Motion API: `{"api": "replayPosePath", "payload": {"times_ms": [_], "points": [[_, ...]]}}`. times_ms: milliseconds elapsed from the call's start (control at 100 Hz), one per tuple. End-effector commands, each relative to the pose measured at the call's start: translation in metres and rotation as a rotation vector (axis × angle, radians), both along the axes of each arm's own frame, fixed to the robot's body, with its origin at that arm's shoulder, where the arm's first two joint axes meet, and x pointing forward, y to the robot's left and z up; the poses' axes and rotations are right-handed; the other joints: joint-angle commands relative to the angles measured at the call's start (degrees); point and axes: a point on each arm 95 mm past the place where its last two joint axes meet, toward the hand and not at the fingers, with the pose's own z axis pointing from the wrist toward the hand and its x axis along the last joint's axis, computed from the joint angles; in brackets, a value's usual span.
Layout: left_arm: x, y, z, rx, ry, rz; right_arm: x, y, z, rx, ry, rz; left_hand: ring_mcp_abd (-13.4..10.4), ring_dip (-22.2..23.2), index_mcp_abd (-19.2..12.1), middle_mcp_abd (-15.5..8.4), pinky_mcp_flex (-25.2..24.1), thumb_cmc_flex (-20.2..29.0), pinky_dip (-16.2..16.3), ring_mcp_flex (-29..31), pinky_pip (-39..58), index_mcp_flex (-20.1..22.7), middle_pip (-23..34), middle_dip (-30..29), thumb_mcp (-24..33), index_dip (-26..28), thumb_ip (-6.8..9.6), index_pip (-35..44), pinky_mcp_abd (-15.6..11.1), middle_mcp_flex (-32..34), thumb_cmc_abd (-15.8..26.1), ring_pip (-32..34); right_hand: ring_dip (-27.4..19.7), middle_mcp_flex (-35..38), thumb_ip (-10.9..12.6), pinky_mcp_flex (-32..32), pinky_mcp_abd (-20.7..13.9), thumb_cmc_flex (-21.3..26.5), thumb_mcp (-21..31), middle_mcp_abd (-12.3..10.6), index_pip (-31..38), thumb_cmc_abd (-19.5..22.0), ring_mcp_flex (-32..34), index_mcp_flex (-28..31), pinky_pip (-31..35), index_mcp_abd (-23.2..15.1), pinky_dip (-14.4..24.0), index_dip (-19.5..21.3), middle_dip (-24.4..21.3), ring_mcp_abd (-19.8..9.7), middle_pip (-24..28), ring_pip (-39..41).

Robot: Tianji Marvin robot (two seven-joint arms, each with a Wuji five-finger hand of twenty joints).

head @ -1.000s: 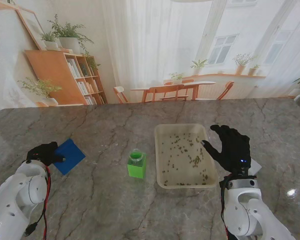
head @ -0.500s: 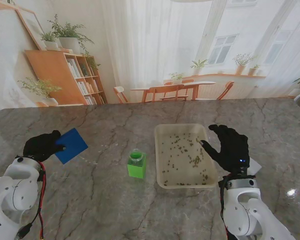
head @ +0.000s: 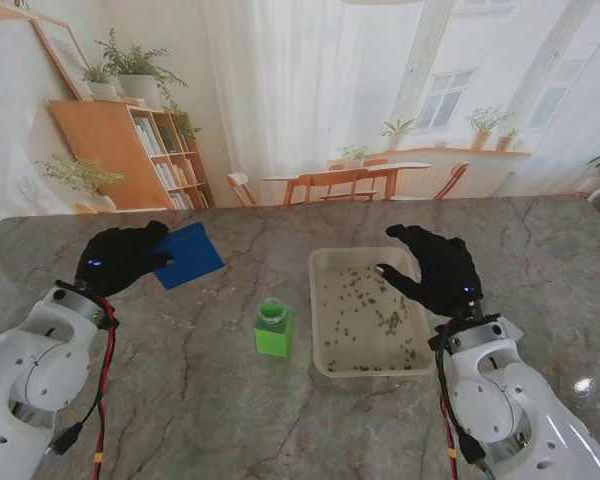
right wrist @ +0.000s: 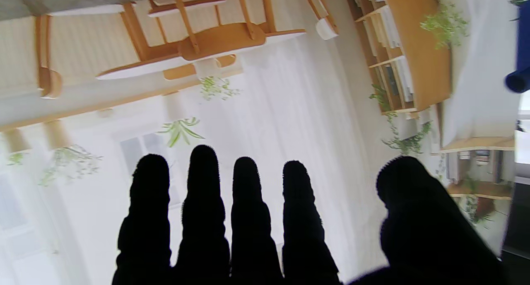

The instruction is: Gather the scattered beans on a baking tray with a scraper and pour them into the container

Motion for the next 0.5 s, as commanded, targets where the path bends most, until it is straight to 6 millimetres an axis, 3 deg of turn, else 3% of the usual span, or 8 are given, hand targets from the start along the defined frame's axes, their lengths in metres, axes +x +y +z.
{"api": "replayPosePath", "payload": {"times_ms": [0, 90, 210, 490], "points": [[0.0, -0.022, 0.018, -0.012, -0.054, -0.08, 0.009, 0.005, 0.024, 0.003, -0.041, 0.046, -2.2, 0.5, -3.9, -4.8, -0.7, 8.3, 1.0, -1.5, -0.5, -1.5, 0.4, 0.4, 9.4, 0.0, 3.42, 1.2, -2.3, 0.4, 8.0, 0.3, 2.2, 0.7, 2.1, 1.5, -1.1, -1.7, 0.1, -1.7, -1.0, -0.3, 1.0, -1.7, 1.9, 0.8, 2.6, 0.5, 2.7, -2.1, 2.0, 2.9], [0.001, -0.037, 0.024, 0.006, -0.091, -0.14, 0.018, 0.011, 0.038, -0.016, -0.041, 0.103, -2.3, 0.4, -3.9, -5.0, -0.6, 8.3, 1.0, -1.7, -0.6, -1.7, 0.4, 0.3, 9.1, 0.0, 3.44, 1.2, -2.4, 0.2, 8.2, 0.0, 3.8, 1.4, 2.0, 4.3, -1.9, -3.2, 0.8, -2.4, -2.1, -0.8, 2.9, -3.5, 3.9, 2.0, 4.8, 0.3, 5.6, -3.6, 4.0, 6.1], [0.003, -0.055, 0.029, 0.003, -0.126, -0.208, 0.03, 0.02, 0.056, -0.048, -0.041, 0.175, -2.4, 0.5, -3.8, -4.8, -0.8, 8.3, 0.9, -1.8, -0.8, -2.0, 0.5, 0.3, 9.2, -0.1, 3.59, 1.3, -2.4, -0.1, 8.3, 0.1, 4.0, 0.5, 1.9, 5.6, -2.5, -4.6, 0.9, -2.1, -2.8, -1.1, 3.1, -4.4, 4.7, 4.1, 5.7, 0.1, 6.2, -3.7, 3.6, 6.6], [0.011, -0.093, 0.033, 0.042, -0.2, -0.331, 0.046, 0.046, 0.096, -0.151, -0.05, 0.281, -2.4, 0.6, -3.7, -4.7, -1.4, 8.3, 0.9, -2.5, -1.1, -2.7, 0.6, 0.1, 9.0, -0.7, 3.75, 1.2, -2.5, -0.8, 8.7, 0.0, -1.9, -5.1, 1.5, 2.3, -1.7, -6.8, 3.2, 2.7, -6.1, -2.1, -1.1, -6.9, -0.5, 11.3, 5.3, -1.3, -0.9, 0.6, -3.8, -3.6]]}}
